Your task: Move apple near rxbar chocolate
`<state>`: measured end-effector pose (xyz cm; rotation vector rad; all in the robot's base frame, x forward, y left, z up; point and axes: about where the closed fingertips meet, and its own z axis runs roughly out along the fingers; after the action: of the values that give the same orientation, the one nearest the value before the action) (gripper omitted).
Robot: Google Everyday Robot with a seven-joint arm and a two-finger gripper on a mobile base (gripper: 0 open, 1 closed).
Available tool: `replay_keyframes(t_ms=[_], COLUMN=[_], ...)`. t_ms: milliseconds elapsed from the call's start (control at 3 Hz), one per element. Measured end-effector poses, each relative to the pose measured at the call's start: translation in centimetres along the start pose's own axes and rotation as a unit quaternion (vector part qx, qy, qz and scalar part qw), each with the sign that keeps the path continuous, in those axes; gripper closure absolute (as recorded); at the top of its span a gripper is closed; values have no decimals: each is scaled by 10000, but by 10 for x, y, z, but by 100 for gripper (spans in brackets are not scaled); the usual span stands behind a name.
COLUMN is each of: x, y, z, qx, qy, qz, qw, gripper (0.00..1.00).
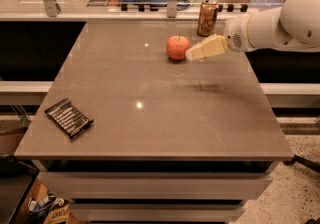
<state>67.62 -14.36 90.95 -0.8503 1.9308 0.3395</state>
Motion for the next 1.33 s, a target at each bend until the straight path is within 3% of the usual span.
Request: replay_keyframes(t_ms=[667, 1333], x=[-10, -10], y=[-2, 27], z=[49, 111], qx=[-311, -848], qy=[-425, -748], qz=[222, 387], qw=[9984, 9928], gripper=[0, 0])
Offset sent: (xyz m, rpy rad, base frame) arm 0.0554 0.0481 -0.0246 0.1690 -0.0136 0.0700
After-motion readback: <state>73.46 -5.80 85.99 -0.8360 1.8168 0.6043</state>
